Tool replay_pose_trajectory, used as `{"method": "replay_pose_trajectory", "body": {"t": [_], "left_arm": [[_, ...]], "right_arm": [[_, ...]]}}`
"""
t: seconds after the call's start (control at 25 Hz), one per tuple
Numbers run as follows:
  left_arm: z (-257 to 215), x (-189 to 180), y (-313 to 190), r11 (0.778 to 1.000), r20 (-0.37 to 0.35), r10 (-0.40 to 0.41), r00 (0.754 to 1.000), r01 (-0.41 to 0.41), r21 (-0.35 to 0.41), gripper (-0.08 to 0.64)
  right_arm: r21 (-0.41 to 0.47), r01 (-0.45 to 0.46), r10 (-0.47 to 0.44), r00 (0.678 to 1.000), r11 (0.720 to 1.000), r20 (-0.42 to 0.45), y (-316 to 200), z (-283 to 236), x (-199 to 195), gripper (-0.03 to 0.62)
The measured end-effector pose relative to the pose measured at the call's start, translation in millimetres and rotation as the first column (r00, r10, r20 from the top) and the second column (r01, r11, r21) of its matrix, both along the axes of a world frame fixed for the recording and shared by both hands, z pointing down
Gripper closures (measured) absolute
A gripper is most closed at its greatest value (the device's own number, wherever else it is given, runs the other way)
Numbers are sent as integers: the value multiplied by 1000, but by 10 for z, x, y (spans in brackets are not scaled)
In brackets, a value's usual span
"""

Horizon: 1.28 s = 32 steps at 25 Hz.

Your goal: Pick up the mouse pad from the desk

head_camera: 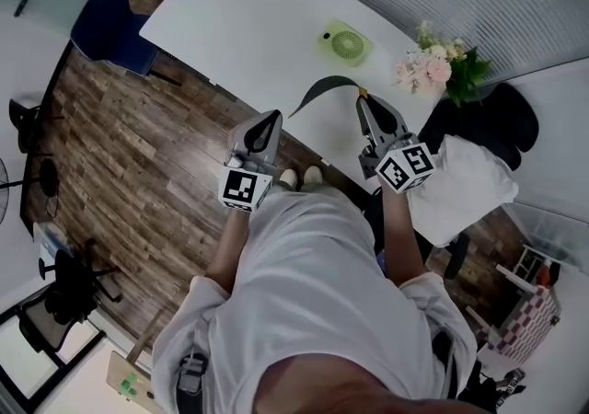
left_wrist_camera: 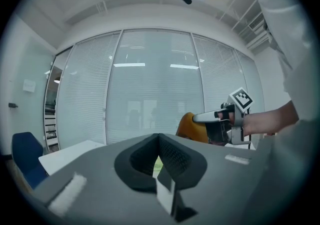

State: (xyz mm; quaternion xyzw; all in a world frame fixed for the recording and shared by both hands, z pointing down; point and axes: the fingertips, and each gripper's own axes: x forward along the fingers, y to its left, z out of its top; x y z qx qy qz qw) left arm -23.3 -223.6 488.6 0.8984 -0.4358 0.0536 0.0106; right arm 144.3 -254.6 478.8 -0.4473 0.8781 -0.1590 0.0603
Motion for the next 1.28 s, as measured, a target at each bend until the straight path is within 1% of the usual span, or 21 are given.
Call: {"method": "replay_pose_trajectory", "body": {"t": [0.12, 0.2, 0.36, 0.48, 0.64, 0.84, 0.92, 1.04, 1.12, 1.28], "left_arm": [[-232, 47, -57, 999, -11, 7, 1000, -7, 38, 572], [-372, 91, -84, 998, -17, 19, 1000, -18, 62, 572], [-747, 240, -115, 991, -68, 40, 997, -31, 131, 572], [-920, 379, -133, 987, -78, 52, 996, -40, 155, 572], [-1052, 500, -144, 981, -47, 53, 997, -43, 190, 572], [-1199, 550, -118, 976, -30, 37, 999, -30, 215, 572], [-1244, 548, -121, 977, -24, 18, 1000, -13, 215, 572], [-1258, 516, -116, 982, -11, 7, 1000, -5, 188, 572], [-1312, 514, -110, 983, -17, 17, 1000, -14, 184, 572], [-1446, 500, -113, 979, -51, 49, 998, -38, 200, 572]], "right_arm": [[83, -48, 49, 999, 995, 0, 71, -436, 108, 571], [142, -77, 78, 997, 987, 0, 126, -724, 177, 571], [265, -117, 130, 991, 957, -31, 265, -1242, 263, 571], [319, -145, 175, 982, 936, -66, 352, -1495, 341, 571], [361, -171, 219, 971, 917, -96, 436, -1666, 373, 571], [379, -155, 219, 967, 912, -131, 500, -1634, 294, 571], [375, -161, 230, 962, 913, -146, 489, -1595, 277, 572], [380, -182, 269, 944, 907, -191, 471, -1562, 261, 572], [397, -197, 301, 928, 896, -218, 481, -1578, 263, 572], [407, -226, 337, 914, 885, -226, 504, -1642, 259, 572]]}}
